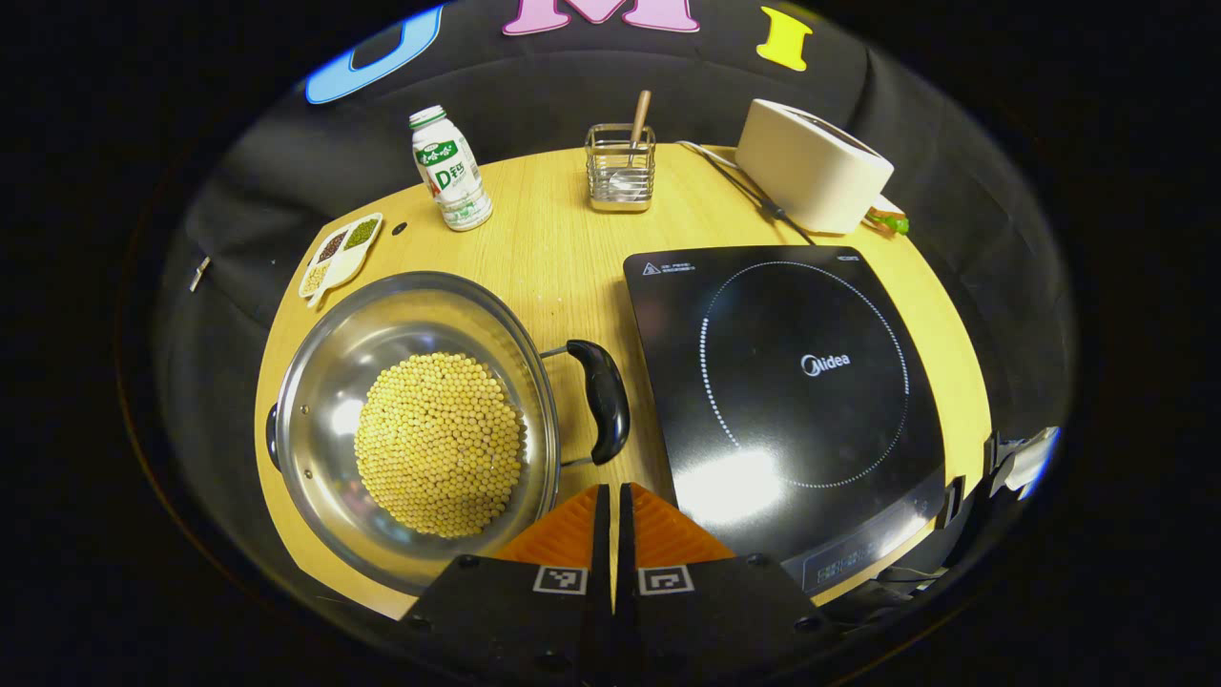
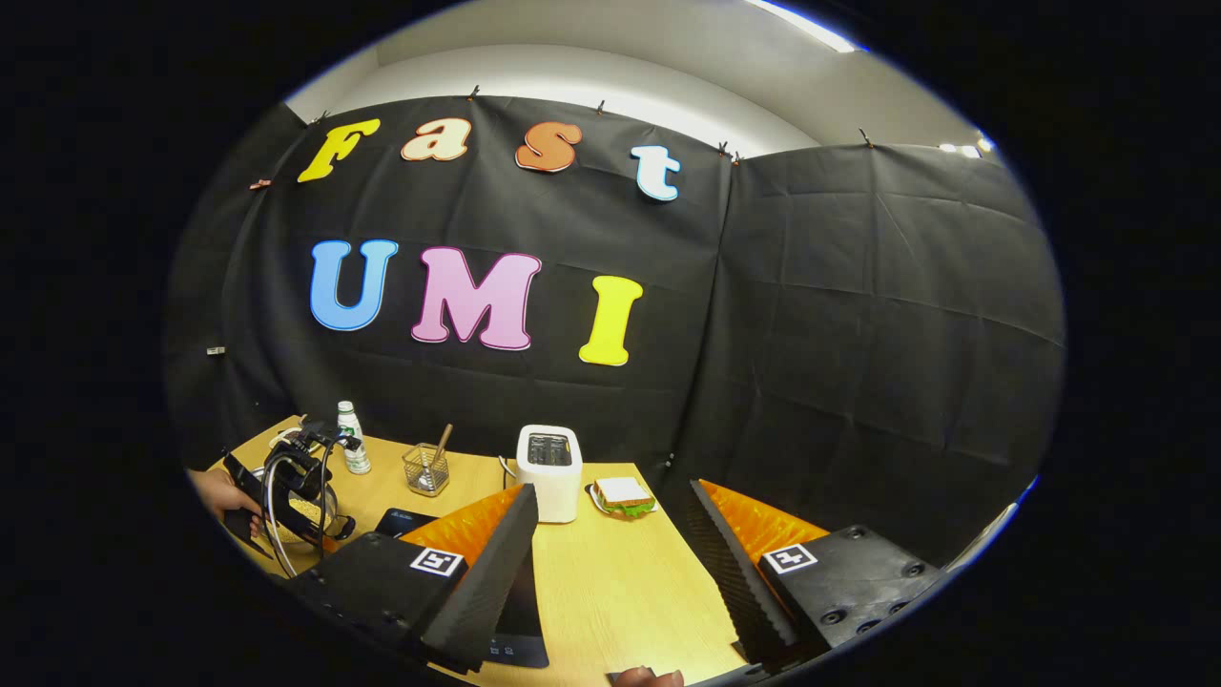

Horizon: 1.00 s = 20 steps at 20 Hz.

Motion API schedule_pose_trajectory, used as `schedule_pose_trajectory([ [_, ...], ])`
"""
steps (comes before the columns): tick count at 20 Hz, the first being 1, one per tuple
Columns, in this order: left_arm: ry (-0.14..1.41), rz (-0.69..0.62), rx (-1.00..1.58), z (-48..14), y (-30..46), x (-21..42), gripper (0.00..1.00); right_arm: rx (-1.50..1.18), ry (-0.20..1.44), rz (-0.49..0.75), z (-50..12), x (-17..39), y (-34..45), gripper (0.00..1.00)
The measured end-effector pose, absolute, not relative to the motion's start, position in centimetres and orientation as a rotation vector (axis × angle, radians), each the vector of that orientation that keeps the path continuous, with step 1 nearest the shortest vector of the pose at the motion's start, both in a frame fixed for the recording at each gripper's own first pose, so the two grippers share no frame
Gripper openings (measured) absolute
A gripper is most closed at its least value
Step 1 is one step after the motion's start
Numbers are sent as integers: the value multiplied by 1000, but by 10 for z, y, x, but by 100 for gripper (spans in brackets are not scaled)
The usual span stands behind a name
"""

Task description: First push the handle of the pot to place it horizontally, then grasp the pot with both hands and set it on the induction cooktop.

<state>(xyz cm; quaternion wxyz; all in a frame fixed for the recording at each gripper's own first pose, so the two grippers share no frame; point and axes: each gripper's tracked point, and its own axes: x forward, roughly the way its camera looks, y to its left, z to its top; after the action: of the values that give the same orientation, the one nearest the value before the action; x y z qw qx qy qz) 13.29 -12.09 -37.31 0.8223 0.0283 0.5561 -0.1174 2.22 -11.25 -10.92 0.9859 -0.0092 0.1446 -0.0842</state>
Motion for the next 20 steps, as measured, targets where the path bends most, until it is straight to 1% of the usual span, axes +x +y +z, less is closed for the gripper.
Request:
schedule_pose_trajectory([
  [5, 1075, -315, 24, -342, -114, 114, 4, -12, 281, -129, -103, 11, -80, 98],
  [7, 1028, -343, 22, -330, -105, 107, 6, -5, 277, -122, -103, 9, -67, 98],
  [8, 1003, -350, 22, -324, -99, 103, 12, 3, 279, -115, -103, 9, -59, 98],
  [9, 984, -354, 20, -318, -92, 99, 22, 15, 283, -98, -104, 10, -48, 98],
  [10, 969, -349, 10, -313, -85, 93, 46, 30, 289, -77, -106, 11, -35, 98],
  [11, 955, -347, -2, -308, -78, 89, 55, 43, 293, -54, -105, 11, -23, 98],
  [12, 940, -340, -12, -302, -69, 83, 80, 50, 295, -36, -105, 12, -11, 98],
  [14, 896, -312, -20, -293, -49, 80, 99, 44, 289, -3, -104, 17, 8, 98],
  [16, 860, -303, -22, -286, -30, 77, 96, 32, 290, 34, -106, 20, 29, 98],
  [20, 782, -300, -38, -277, 5, 76, 95, 28, 307, 99, -117, 30, 68, 98],
])
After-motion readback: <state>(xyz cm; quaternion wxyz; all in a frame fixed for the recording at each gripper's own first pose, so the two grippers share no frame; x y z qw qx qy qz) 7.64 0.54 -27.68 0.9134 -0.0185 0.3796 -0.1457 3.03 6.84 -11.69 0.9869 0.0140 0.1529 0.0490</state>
